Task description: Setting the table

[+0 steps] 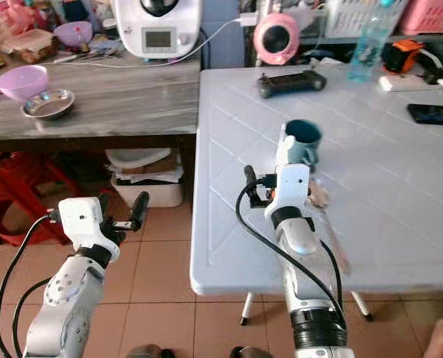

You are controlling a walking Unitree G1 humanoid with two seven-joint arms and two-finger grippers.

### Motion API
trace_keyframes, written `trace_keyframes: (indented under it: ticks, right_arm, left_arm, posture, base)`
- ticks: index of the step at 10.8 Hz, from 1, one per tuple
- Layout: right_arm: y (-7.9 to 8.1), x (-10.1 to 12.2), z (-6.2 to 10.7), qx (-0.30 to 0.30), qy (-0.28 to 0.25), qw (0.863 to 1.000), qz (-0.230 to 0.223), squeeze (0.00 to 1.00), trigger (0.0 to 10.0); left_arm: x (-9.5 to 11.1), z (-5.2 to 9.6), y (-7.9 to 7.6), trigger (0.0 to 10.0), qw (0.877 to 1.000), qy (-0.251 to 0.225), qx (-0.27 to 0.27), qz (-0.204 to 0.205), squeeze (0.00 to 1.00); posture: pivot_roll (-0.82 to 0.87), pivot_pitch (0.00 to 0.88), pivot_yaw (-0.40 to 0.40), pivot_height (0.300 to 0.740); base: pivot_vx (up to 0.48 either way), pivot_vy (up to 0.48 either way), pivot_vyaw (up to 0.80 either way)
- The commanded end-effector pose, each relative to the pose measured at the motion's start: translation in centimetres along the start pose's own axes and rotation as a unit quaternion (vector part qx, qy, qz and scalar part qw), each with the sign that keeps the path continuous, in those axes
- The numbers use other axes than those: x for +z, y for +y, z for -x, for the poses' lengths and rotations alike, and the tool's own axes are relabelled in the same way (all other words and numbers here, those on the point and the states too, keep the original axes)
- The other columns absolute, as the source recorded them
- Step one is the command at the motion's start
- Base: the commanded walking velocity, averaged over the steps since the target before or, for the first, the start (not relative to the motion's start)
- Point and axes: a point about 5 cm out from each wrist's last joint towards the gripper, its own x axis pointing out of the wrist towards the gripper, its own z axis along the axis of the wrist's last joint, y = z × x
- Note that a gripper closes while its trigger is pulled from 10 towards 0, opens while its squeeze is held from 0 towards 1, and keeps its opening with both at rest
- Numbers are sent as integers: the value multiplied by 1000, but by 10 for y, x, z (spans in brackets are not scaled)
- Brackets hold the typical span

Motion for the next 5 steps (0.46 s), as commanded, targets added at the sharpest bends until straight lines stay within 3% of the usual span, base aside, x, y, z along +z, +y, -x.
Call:
trace_keyframes:
  ticks: [1, 2, 5]
  right_arm:
    - [-2, 6, 1, 0, -6, 1000, -1, 0, 10000]
    - [-2, 5, 2, 1, -4, 1000, -2, 0, 10000]
    - [0, -5, 26, 32, 14, 999, 15, 0, 10000]
  left_arm:
    - [3, 0, 0, 10000, 1000, -4, 0, -8, 0]
    - [3, 0, -1, 10000, 1000, -5, -5, -6, 0]
    - [2, 3, -4, 10000, 1000, -1, -22, -6, 0]
  posture:
    - [-10, 68, 36, 740]
    - [-11, 70, 35, 740]
    - [-20, 84, 39, 740]
  base:
    - [0, 0, 0]
    - [0, 0, -463]
    - [0, 0, 0]
